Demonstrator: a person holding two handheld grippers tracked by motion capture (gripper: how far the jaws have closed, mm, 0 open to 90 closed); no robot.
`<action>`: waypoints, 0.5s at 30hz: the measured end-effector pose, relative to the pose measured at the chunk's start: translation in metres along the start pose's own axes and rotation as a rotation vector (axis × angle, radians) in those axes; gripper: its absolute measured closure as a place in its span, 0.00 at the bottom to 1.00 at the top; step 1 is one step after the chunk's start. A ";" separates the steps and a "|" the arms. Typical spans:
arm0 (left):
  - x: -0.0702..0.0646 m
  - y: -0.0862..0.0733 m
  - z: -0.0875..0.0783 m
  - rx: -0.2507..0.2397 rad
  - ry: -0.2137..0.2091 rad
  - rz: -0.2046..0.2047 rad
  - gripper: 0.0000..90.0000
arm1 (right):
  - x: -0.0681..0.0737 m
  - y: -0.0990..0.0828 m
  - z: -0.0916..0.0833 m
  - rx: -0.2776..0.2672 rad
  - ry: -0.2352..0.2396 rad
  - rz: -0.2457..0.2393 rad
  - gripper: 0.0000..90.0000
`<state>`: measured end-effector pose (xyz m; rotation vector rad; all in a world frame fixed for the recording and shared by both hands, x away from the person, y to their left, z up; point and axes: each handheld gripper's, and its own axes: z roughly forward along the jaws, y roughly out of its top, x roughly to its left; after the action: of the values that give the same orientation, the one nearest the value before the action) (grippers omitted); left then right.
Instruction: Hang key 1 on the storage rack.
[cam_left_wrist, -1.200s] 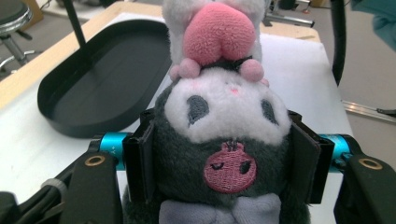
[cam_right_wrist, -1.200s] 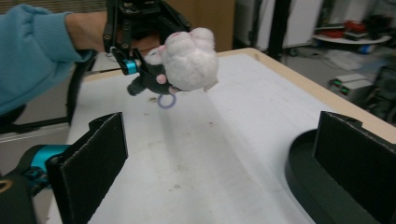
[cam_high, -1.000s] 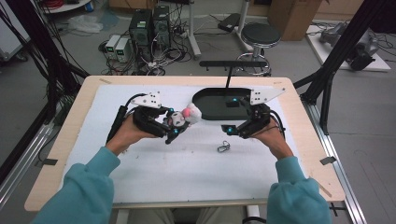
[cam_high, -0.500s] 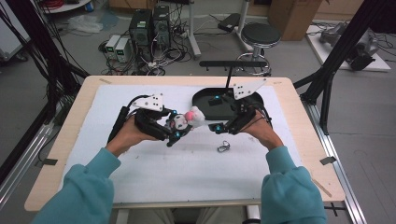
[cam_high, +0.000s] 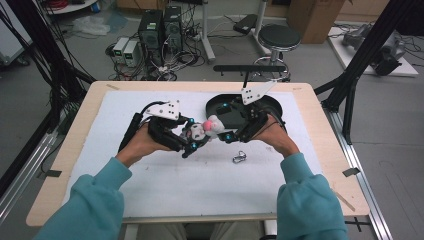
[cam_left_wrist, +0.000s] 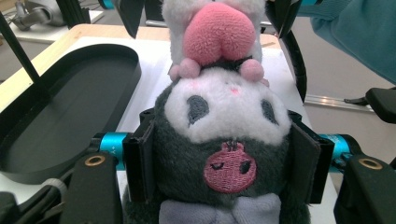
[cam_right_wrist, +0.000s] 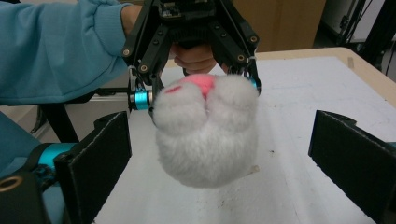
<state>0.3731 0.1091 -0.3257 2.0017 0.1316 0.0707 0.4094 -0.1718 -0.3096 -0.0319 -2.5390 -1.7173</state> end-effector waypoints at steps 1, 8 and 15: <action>0.000 0.000 0.000 -0.001 0.002 0.001 0.41 | 0.000 -0.001 0.000 0.006 0.001 0.005 0.06; 0.000 0.000 0.000 0.002 0.001 0.008 0.41 | -0.002 -0.002 0.003 0.027 0.022 0.000 0.16; 0.000 0.000 0.000 0.001 -0.002 0.011 0.41 | -0.003 -0.001 0.003 0.025 0.020 0.006 0.19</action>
<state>0.3729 0.1090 -0.3260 2.0032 0.1198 0.0752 0.4123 -0.1695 -0.3118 -0.0211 -2.5426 -1.6752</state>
